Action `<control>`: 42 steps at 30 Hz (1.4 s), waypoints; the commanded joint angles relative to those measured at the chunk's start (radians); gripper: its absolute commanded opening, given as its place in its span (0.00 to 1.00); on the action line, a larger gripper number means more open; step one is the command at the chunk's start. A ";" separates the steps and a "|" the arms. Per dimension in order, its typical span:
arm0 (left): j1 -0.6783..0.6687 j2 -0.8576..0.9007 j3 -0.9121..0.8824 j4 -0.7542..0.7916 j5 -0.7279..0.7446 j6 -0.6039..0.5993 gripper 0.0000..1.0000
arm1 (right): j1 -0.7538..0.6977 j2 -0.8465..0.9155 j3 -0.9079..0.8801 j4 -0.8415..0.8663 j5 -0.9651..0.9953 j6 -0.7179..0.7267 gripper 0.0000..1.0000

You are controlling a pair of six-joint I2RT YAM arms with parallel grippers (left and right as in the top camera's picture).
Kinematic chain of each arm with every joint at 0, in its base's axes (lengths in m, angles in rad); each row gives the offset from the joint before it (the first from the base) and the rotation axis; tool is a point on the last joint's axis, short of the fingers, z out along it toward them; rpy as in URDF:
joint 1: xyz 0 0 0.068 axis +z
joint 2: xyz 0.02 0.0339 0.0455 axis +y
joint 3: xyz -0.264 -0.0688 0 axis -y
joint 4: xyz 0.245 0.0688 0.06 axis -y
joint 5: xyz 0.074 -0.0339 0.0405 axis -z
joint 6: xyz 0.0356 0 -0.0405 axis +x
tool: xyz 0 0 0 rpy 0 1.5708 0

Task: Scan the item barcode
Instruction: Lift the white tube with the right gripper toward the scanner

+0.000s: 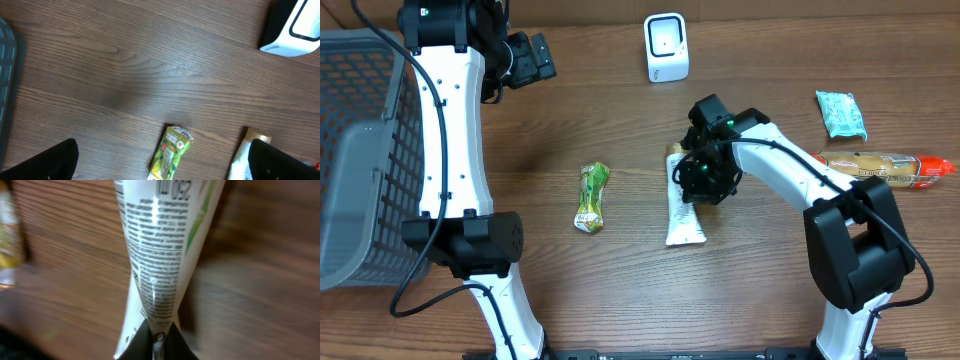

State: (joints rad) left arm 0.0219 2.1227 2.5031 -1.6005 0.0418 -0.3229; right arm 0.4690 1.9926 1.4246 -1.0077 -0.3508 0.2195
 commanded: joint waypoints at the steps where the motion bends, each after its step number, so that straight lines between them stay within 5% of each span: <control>1: 0.001 -0.015 0.019 0.002 0.002 -0.014 1.00 | -0.006 -0.038 0.015 0.002 0.152 -0.098 0.18; 9: 0.001 -0.015 0.019 0.002 0.002 -0.014 1.00 | -0.006 -0.021 -0.018 0.033 0.148 -0.097 0.63; 16: 0.001 -0.015 0.019 0.002 0.002 -0.014 1.00 | -0.007 0.030 -0.020 0.007 0.148 -0.098 0.66; 23: 0.001 -0.015 0.019 0.002 0.002 -0.014 1.00 | -0.007 0.034 -0.087 0.011 0.137 -0.098 0.49; 28: 0.001 -0.015 0.019 0.002 0.002 -0.014 1.00 | -0.008 0.033 -0.092 0.010 0.095 -0.098 0.04; 33: 0.001 -0.015 0.019 0.002 0.002 -0.014 0.99 | -0.031 0.024 -0.039 -0.014 0.013 -0.107 0.04; 42: 0.001 -0.015 0.019 0.002 0.002 -0.014 1.00 | -0.137 -0.127 0.235 -0.015 -0.445 -0.196 0.04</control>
State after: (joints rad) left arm 0.0219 2.1227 2.5031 -1.6005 0.0418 -0.3229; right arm 0.3706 1.9854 1.5269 -1.0351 -0.5892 0.0597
